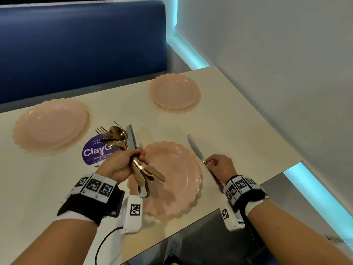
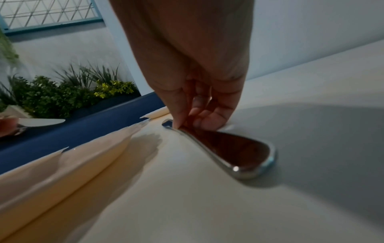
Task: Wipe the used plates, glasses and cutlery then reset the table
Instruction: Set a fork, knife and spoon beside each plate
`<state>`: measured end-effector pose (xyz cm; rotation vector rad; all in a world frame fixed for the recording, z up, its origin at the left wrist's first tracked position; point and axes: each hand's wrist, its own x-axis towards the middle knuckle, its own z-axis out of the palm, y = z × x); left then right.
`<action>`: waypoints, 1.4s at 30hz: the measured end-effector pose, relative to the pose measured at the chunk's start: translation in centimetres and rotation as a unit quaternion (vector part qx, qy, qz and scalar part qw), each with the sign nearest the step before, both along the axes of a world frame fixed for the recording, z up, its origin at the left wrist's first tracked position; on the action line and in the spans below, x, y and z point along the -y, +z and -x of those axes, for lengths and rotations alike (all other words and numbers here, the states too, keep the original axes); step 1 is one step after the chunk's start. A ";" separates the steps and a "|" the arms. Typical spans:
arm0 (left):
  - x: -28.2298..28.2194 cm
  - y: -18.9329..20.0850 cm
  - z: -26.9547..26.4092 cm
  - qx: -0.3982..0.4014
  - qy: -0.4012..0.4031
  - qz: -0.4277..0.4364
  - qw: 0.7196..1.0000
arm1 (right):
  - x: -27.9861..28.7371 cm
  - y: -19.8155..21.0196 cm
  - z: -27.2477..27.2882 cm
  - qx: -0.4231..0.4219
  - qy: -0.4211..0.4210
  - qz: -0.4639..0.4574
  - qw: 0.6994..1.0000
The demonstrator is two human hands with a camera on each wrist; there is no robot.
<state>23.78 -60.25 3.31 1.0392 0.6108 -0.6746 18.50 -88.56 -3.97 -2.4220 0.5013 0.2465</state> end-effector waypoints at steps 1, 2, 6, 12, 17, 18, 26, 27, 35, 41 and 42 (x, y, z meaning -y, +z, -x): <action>0.0 0.1 0.0 0.001 -0.002 -0.001 1.000 | 0.0 -0.1 0.1 0.000 0.001 0.001 1.000; 0.0 0.1 0.0 0.002 -0.004 0.000 1.000 | 0.0 -0.1 0.2 0.000 0.000 0.000 1.000; 0.0 0.1 0.0 -0.003 -0.010 0.009 1.000 | 0.0 -0.3 0.2 -0.012 -0.013 -0.007 1.000; 0.1 -0.1 0.1 -0.006 -0.007 0.008 1.000 | -0.2 -0.5 0.3 -0.013 -0.020 -0.023 0.999; 0.3 -0.3 0.2 -0.008 -0.019 0.016 1.000 | -0.2 -0.7 0.5 0.002 -0.016 -0.024 1.000; 0.3 -0.4 0.2 -0.007 -0.021 0.017 1.000 | -0.2 -0.7 0.6 0.003 -0.017 -0.025 1.000; 0.2 -0.4 0.3 -0.005 -0.035 0.014 0.999 | -0.2 -1.2 0.5 0.001 -0.015 -0.013 1.000; 0.3 -0.3 0.3 -0.003 -0.036 0.015 0.999 | -0.2 -1.2 0.4 0.001 -0.013 -0.009 1.000; 0.5 -0.2 0.1 -0.004 -0.031 0.009 0.999 | -0.1 -1.4 0.3 0.001 -0.006 -0.005 1.000; 0.7 -0.6 -0.3 -0.004 -0.030 0.011 0.999 | 0.0 -1.4 0.3 -0.001 -0.010 -0.010 1.000; 0.7 -0.7 -0.3 -0.004 -0.032 0.011 0.999 | -0.1 -1.4 0.3 -0.005 -0.011 -0.011 1.000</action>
